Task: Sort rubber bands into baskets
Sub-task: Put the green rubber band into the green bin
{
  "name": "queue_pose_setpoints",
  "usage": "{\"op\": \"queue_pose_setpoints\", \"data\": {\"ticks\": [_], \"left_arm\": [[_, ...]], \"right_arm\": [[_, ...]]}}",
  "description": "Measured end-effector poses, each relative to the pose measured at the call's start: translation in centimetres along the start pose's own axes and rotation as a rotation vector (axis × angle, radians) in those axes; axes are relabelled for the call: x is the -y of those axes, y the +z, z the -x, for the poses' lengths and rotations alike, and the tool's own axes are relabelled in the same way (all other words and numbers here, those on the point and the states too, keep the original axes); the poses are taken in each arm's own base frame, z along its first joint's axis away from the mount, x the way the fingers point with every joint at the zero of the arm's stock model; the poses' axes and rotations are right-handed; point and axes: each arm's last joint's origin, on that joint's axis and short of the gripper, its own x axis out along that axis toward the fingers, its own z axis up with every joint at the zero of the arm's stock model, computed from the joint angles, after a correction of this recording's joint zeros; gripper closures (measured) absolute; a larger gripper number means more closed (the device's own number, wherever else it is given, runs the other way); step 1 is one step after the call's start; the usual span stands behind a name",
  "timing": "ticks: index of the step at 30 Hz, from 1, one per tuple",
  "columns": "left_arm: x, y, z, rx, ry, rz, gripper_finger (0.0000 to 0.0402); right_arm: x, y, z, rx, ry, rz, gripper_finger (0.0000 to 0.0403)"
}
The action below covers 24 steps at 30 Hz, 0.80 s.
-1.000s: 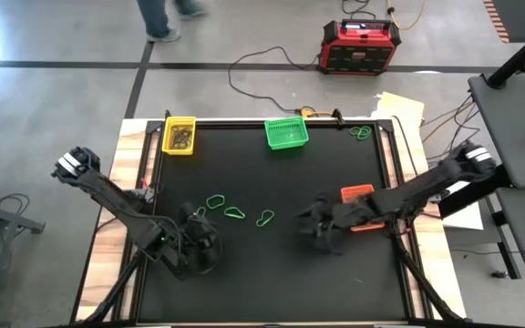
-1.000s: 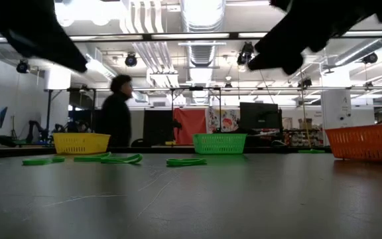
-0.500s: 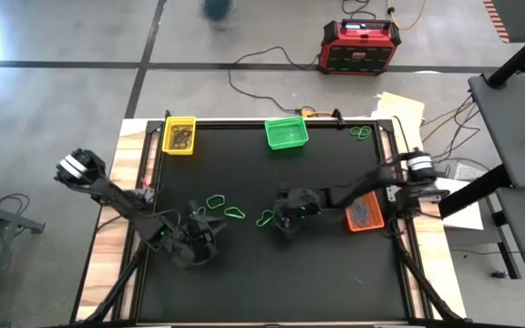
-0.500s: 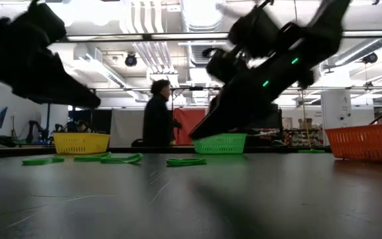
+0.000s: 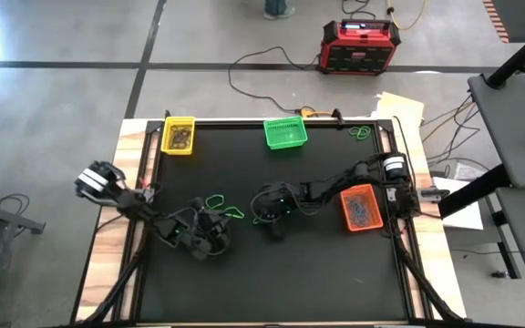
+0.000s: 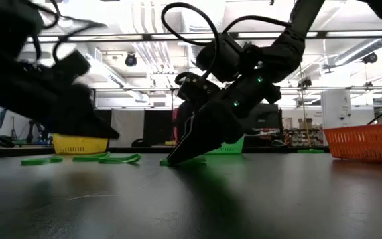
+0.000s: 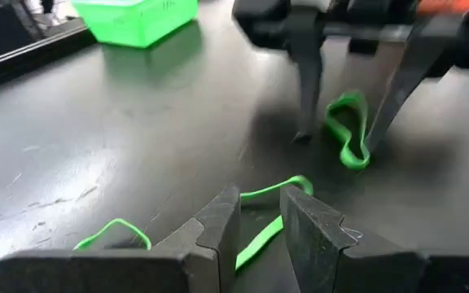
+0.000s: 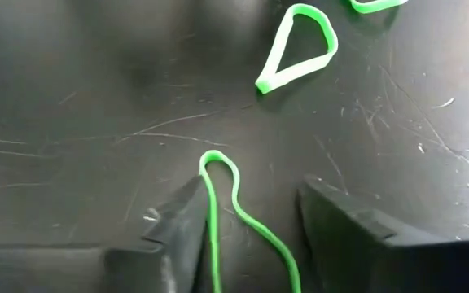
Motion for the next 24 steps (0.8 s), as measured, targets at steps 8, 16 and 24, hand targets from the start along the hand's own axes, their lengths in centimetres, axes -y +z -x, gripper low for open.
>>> {"op": "queue_pose_setpoints", "data": {"ticks": [8,16,24], "left_arm": [[-1.3,-1.2,-1.6,-0.034,0.089,-0.005,0.0324],[-2.1,-2.2,-2.2,-0.033,0.152,0.002,0.0324],[-2.2,-2.6,-2.4,-0.025,0.177,-0.004,0.0324]], "right_arm": [[-0.1,-0.7,0.0,-0.022,0.005,0.042,0.0345],[-0.4,0.4,1.2,-0.001,0.003,0.053,0.0393],[-0.4,4.0,6.3,0.064,-0.015,0.07,0.0394]]}}
